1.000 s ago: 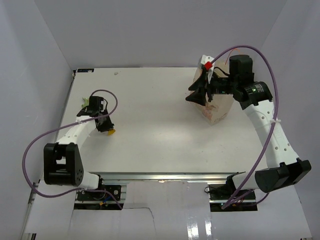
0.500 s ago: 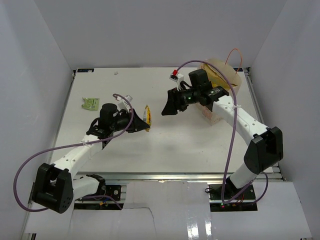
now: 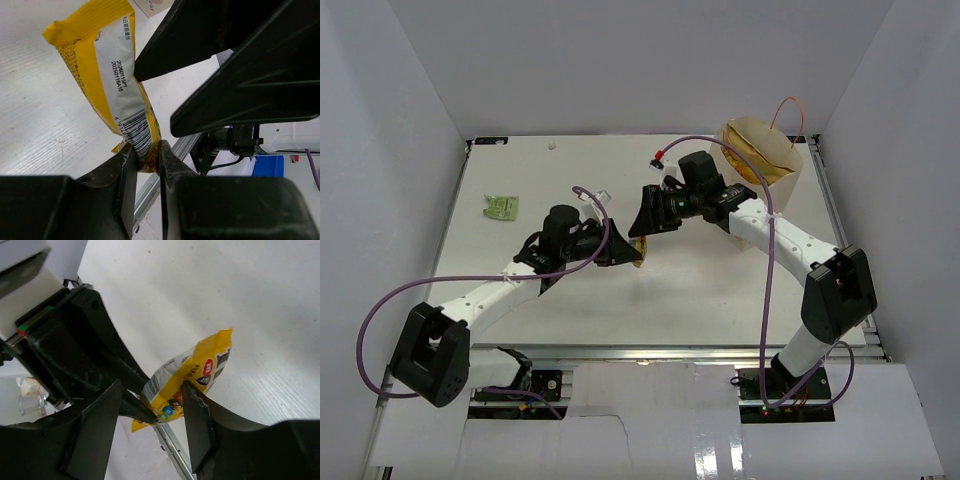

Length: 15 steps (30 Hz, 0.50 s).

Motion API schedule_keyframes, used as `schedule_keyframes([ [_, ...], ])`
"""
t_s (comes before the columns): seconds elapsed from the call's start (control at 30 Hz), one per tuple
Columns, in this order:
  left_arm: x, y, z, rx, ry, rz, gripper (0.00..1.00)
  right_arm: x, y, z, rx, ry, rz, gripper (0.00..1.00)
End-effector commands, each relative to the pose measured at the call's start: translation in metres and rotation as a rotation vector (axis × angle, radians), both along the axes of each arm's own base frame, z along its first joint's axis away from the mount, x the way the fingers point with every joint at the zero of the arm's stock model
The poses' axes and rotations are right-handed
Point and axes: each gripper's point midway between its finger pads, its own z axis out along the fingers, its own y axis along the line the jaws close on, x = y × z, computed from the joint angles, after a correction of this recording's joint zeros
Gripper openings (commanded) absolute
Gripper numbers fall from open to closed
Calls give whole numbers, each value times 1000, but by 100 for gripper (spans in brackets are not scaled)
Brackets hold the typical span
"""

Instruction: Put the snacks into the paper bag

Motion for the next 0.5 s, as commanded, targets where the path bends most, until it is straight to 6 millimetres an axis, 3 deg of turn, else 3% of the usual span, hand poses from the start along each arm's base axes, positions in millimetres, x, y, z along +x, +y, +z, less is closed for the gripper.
schedule_keyframes([
  [0.0,8,-9,34,-55,-88,-8,10,13,-4,-10,-40,-20,-69,56],
  [0.17,7,-13,39,-62,-96,-20,11,22,-14,-26,-111,-44,-125,55],
  [0.3,5,-14,35,-58,-84,-25,11,33,-13,-11,-113,-101,-140,61],
  [0.47,3,-19,34,-59,-80,-41,11,33,-9,-18,-113,-77,-136,64],
])
